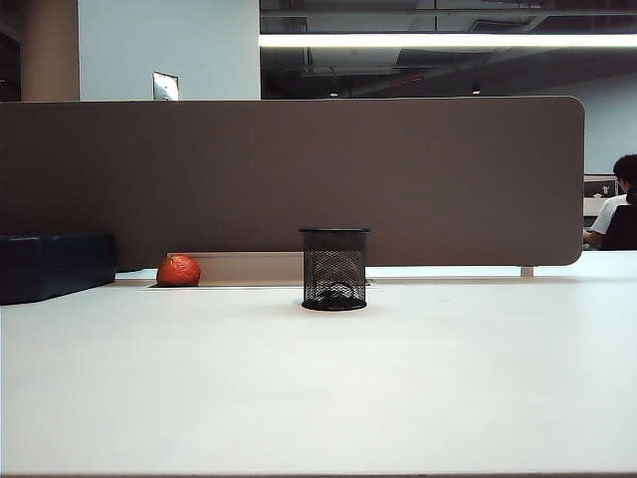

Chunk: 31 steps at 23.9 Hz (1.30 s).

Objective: Pick up a bunch of keys from the table, then put them into the black basket.

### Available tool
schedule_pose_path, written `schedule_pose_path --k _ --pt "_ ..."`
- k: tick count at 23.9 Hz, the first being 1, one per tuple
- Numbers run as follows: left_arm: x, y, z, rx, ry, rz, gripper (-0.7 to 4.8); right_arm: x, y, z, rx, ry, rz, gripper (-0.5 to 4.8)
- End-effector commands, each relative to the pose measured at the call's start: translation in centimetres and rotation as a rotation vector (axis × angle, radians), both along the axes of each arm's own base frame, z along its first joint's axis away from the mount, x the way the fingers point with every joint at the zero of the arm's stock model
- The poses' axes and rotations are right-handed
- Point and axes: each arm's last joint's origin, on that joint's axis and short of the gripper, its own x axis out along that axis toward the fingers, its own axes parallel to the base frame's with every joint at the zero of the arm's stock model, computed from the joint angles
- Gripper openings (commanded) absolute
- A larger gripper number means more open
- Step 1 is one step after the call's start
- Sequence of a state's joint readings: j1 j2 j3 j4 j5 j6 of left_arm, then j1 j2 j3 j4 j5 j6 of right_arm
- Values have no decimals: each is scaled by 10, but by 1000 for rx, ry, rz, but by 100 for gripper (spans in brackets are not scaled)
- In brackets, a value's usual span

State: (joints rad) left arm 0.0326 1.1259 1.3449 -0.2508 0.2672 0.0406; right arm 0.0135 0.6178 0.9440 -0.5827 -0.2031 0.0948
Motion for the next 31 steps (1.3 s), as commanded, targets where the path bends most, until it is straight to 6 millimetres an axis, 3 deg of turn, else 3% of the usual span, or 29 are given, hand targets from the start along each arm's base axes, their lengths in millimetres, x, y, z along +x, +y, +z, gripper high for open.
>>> schedule_pose_path --k 1,7,12,20,31 --pt "-23 -1 -9 5 -31 2 -6 1 -1 1 -7 -35 -20 -8" --pt "-69 -1 -35 7 -88 47 -6 11 0 -15 -6 -58 -19 -8" --pt "-91 -2 -62 6 -83 50 -6 16 0 -32 -6 -23 -19 -8" --pt "-128 -1 -101 -44 -113 114 -6 6 -1 -50 3 -141 -29 -8" --pt "-152 -1 -167 -45 -118 123 -6 -12 -2 -92 -1 -180 -60 -8"
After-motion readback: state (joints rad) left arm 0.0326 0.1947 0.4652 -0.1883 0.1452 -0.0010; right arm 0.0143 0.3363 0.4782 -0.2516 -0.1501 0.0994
